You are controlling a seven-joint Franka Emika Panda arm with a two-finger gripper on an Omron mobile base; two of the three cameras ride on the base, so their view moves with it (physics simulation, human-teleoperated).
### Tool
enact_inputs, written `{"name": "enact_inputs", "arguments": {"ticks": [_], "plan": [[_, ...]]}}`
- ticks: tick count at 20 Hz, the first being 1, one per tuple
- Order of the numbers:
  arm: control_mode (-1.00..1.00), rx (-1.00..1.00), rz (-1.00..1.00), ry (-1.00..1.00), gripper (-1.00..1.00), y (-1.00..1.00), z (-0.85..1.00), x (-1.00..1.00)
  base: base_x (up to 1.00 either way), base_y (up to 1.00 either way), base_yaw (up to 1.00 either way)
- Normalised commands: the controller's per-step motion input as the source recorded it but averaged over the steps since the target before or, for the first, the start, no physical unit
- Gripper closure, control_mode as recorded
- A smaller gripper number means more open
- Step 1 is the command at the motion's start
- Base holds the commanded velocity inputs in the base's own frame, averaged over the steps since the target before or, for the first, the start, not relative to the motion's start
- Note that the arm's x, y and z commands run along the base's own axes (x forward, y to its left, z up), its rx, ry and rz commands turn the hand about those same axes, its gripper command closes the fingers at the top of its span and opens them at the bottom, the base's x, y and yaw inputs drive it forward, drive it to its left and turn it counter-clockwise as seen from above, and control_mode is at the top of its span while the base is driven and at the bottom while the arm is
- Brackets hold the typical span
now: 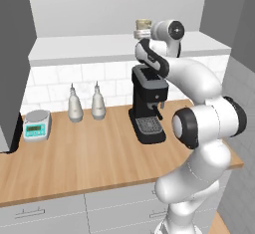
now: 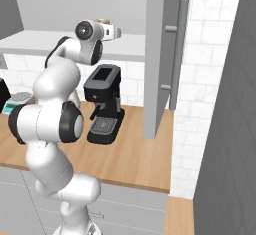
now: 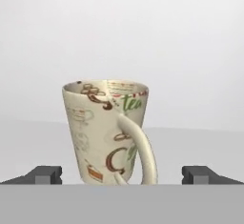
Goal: Gather all objects into one cabinet and sort the glasses and bowls to opposite sides.
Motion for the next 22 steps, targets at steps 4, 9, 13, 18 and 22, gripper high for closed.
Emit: {"name": "enact_inputs", "arguments": {"ticks": [4, 9, 13, 18, 22], "plan": [[-1.0, 0.06, 0.0, 0.0, -1.0, 0.04, 0.0, 0.39, 0.0, 0.0, 0.0], [-1.0, 0.04, 0.0, 0.0, -1.0, 0.0, 0.0, 0.29, 0.0, 0.0, 0.0], [-1.0, 0.0, 0.0, 0.0, 1.0, 0.04, 0.0, 0.07, 0.0, 0.0, 0.0], [-1.0, 0.0, 0.0, 0.0, 1.0, 0.01, 0.0, 0.0, 0.0, 0.0, 0.0], [-1.0, 0.0, 0.0, 0.0, 1.0, 0.0, 0.0, 0.0, 0.0, 0.0, 0.0]]}}
